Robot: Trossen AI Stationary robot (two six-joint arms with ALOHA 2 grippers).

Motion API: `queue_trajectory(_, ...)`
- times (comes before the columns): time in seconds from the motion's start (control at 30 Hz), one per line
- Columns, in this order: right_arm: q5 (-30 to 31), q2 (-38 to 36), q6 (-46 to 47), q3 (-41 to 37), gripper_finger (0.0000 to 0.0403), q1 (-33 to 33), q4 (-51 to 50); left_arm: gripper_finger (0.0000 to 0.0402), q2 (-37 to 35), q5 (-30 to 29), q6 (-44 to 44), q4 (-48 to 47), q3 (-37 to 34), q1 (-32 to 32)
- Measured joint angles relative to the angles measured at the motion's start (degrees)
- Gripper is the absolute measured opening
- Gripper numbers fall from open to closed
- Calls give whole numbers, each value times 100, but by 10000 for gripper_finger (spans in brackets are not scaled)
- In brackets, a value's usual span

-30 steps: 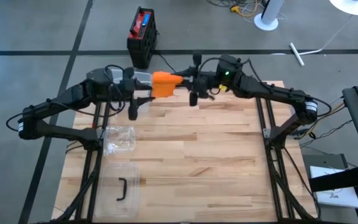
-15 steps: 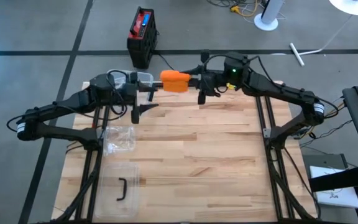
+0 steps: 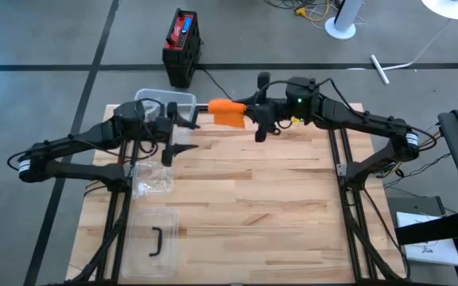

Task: Roll bandage
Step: Roll the orange bandage

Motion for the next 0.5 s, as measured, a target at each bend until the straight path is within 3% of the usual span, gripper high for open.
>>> queue_trajectory(0.17, 826, -50, -498, -15, 43, 334, -75, 271, -390, 418, -86, 5, -398, 0)
queue_trajectory(0.5, 843, 7, -161, -192, 43, 792, 332, 260, -1295, 440, -172, 709, -1465, 0)
